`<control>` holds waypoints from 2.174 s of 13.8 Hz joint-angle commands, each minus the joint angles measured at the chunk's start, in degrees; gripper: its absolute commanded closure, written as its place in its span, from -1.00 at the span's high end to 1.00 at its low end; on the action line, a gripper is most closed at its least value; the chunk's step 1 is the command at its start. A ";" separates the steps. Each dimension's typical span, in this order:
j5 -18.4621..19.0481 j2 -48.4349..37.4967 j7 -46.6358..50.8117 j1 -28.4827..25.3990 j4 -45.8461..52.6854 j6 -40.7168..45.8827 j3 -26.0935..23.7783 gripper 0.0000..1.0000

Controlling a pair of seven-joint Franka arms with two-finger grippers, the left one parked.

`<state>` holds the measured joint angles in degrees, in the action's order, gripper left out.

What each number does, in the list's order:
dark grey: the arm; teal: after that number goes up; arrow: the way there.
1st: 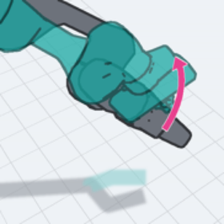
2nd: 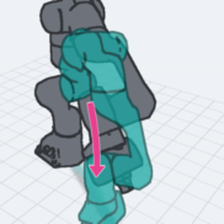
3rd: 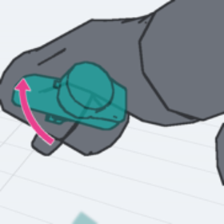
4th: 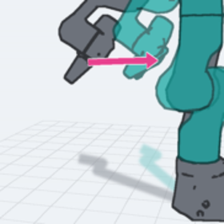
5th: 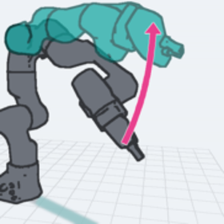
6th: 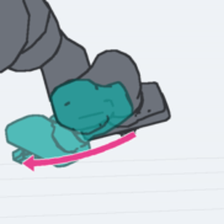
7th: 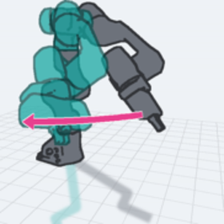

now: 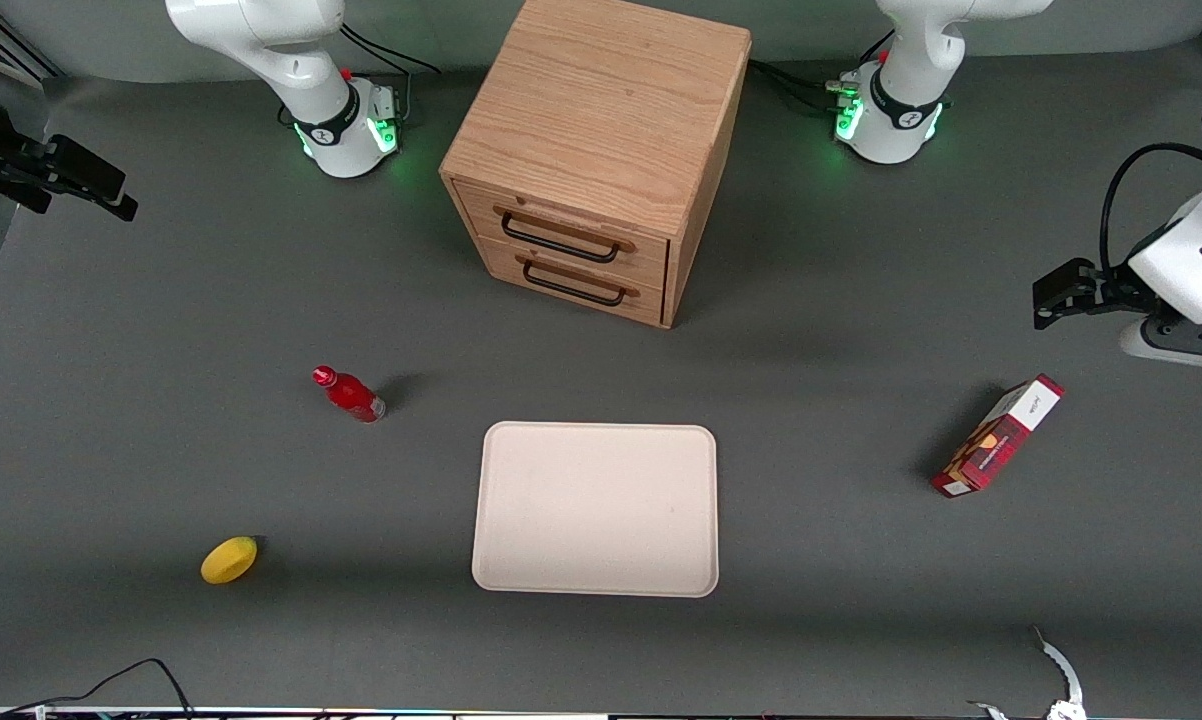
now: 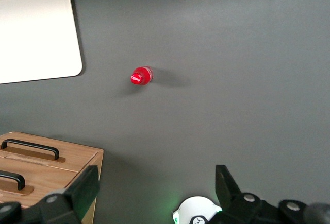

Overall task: Place coke bottle on tray
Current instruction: 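Move the open right gripper down toward the red Coca-Cola bottle, then close the right gripper around the bottle's cap end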

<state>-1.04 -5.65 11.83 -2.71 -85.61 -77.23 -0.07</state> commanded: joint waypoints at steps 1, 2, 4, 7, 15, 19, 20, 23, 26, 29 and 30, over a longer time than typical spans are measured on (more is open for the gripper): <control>0.43 0.90 -0.67 -0.89 2.03 1.82 0.51 1.00; 0.34 0.99 -1.02 -0.80 2.20 1.91 0.51 1.00; 0.34 0.90 -1.11 -0.89 1.94 2.00 0.24 1.00; 0.25 0.64 -1.28 -0.98 1.94 2.00 -0.55 1.00; -0.01 8.72 3.63 -1.33 -15.42 -23.52 -3.80 1.00; 0.07 13.37 6.19 -1.42 -25.38 -39.27 -3.89 1.00; 0.07 13.90 6.27 -1.42 -28.44 -43.66 -4.06 1.00; 0.07 14.87 6.80 -1.42 -34.26 -51.25 -4.07 1.00; 0.07 14.61 8.38 -1.42 -36.73 -53.27 -4.24 1.00; 0.16 13.65 10.05 -1.33 -39.10 -54.34 -5.29 1.00; 0.16 13.56 10.05 -1.33 -39.20 -54.34 -5.38 0.88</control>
<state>-1.06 10.38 20.08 -3.86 -122.43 -130.49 -5.10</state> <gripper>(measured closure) 0.004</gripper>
